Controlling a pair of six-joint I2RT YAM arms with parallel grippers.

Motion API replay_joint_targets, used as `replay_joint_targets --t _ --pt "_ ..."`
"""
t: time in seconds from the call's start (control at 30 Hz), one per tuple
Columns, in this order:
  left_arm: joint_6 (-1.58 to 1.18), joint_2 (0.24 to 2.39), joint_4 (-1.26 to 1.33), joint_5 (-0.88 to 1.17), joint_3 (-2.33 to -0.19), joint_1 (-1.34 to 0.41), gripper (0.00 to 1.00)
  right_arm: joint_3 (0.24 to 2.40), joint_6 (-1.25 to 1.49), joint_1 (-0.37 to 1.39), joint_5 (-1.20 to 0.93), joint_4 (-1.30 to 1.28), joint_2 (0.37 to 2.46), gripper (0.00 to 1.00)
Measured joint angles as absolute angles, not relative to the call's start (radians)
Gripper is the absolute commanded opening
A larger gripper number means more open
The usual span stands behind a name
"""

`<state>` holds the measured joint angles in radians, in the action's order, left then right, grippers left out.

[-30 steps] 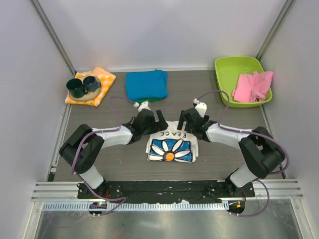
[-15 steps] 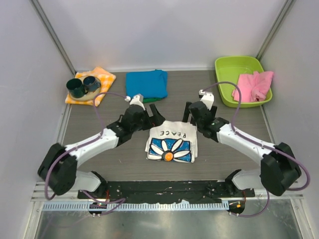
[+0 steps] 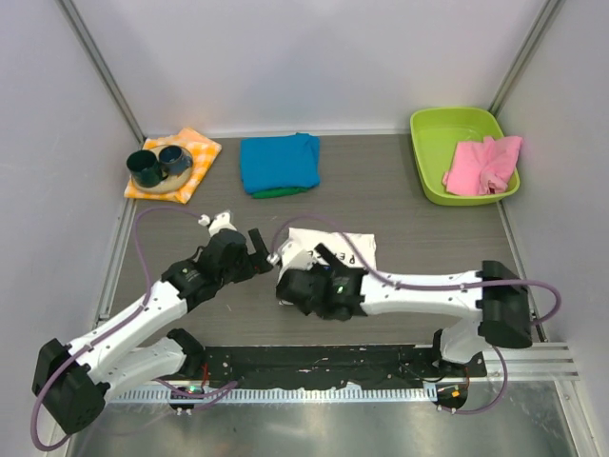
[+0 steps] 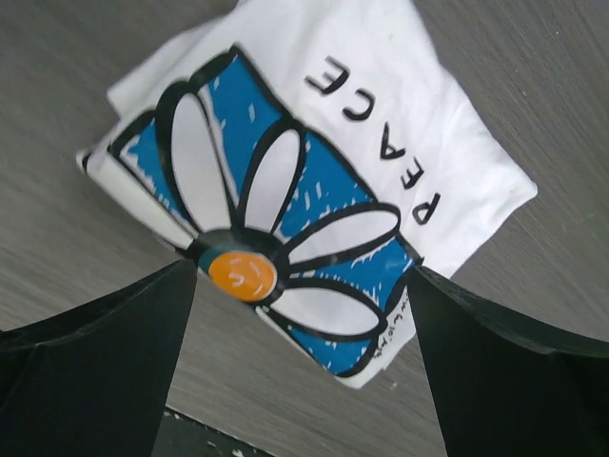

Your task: Fold and stack the t-shirts

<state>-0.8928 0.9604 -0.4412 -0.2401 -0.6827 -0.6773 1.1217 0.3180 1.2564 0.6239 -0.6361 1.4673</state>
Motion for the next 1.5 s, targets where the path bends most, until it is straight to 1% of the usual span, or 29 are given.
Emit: replay_joint_targets --t 0.17,0.33,0.47,0.6,0.8,1.03,1.2,1.5 --pt "-0.945 0.884 -0.548 -0.246 -0.597 -0.677 1.00 1.177 0.320 1.468 0.861 -0.819 1.637 1.00" --pt "-1.022 0.748 -0.596 -0.242 -0.484 -0.677 1.00 1.176 0.311 1.626 1.060 -0.904 1.757 1.00" --pt "-1.060 0.631 -0.643 -0.243 -0.424 -0.677 1.00 1.161 0.278 1.712 1.135 -0.893 1.773 1.00" --pt "-1.067 0.604 -0.664 -0.244 -0.420 -0.677 1.00 1.161 0.250 1.766 1.176 -0.862 1.803 1.00" --pt "-1.066 0.681 -0.642 -0.242 -0.417 -0.677 1.00 1.127 0.187 1.774 1.168 -0.752 1.869 1.00" --pt "-1.065 0.780 -0.575 -0.224 -0.403 -0.677 1.00 1.072 0.115 1.758 1.135 -0.599 1.879 0.99" --pt "-1.055 0.835 -0.529 -0.223 -0.403 -0.672 1.00 1.017 0.074 1.710 1.095 -0.482 1.879 0.99" --pt "-1.029 0.945 -0.455 -0.204 -0.421 -0.652 1.00 0.946 -0.019 1.608 1.117 -0.297 1.858 1.00"
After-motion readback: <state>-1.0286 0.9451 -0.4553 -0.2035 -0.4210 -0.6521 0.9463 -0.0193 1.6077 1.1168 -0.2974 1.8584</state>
